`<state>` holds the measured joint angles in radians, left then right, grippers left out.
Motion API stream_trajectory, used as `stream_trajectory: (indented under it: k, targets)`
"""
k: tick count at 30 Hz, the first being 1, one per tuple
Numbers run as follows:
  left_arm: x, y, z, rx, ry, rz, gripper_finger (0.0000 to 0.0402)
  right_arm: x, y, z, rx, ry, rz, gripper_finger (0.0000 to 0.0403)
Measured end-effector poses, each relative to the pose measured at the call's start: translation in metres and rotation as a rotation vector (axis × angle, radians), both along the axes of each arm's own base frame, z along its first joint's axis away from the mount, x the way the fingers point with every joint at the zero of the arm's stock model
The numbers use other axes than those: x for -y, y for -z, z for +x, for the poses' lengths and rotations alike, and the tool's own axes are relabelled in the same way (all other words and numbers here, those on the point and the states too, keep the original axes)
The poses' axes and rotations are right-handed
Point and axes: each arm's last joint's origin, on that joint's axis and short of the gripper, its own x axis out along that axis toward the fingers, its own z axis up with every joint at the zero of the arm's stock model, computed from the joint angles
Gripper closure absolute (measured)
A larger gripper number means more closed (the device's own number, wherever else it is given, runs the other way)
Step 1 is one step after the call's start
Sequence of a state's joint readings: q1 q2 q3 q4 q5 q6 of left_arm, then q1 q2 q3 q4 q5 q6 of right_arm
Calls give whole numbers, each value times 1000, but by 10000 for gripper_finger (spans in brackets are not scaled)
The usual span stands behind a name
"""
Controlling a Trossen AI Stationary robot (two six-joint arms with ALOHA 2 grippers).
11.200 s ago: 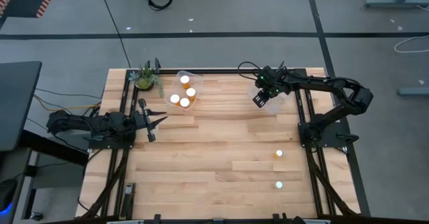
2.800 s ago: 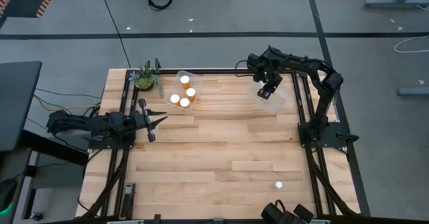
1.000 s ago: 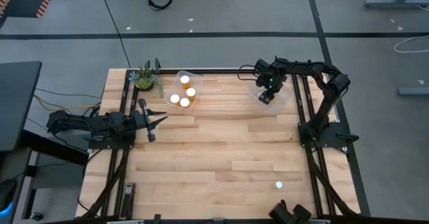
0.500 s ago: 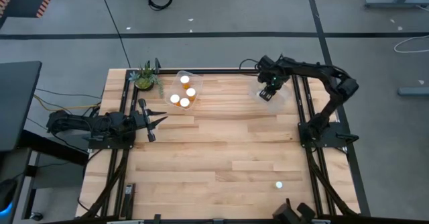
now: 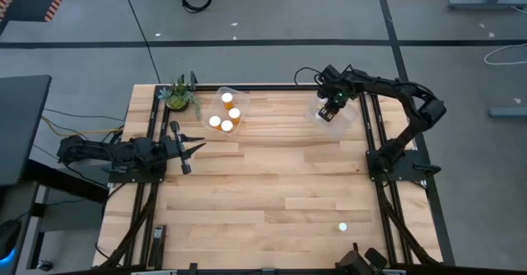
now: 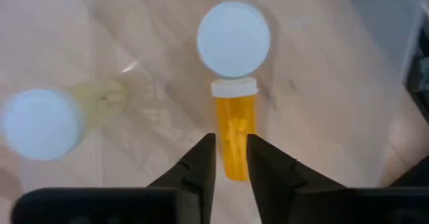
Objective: Pick and place medicine bottles into bin by pill shape (circle, oval)
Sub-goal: Put the small orange pill bottle into the right transparent bin
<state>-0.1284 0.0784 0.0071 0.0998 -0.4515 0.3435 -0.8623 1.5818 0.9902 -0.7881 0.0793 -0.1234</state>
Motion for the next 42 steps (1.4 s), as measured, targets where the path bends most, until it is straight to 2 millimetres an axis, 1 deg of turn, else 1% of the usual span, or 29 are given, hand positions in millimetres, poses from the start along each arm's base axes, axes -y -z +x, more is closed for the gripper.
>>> stream_trajectory:
  k: [4, 7, 10, 13, 17, 20, 24, 29, 34, 42]
  targets:
    - [0, 0, 0, 0, 0, 0, 316, -3, 13, -3, 5, 0, -7, 275]
    - [0, 0, 0, 1, 0, 0, 313, -7, 21, -6, -2, 6, 3, 258]
    - [0, 0, 0, 0, 0, 0, 313, -12, 30, -10, -19, 7, 22, 253]
    - [0, 0, 0, 0, 0, 0, 317, -16, 37, -13, -24, 5, 45, 257]
    - [0, 0, 0, 0, 0, 0, 321, -19, 37, -13, -16, 12, 67, 267]
    - [0, 0, 0, 0, 0, 0, 319, -20, 33, -12, -30, 34, 84, 272]
    - [0, 0, 0, 0, 0, 0, 314, -22, 19, -8, -36, 43, 1, 273]
    - [0, 0, 0, 0, 0, 0, 313, -25, 11, -9, -53, 56, -68, 273]
    - [0, 0, 0, 0, 0, 0, 321, -23, 13, -10, -104, 60, -108, 273]
    - [0, 0, 0, 0, 0, 0, 314, -19, 29, -6, -142, 45, -89, 273]
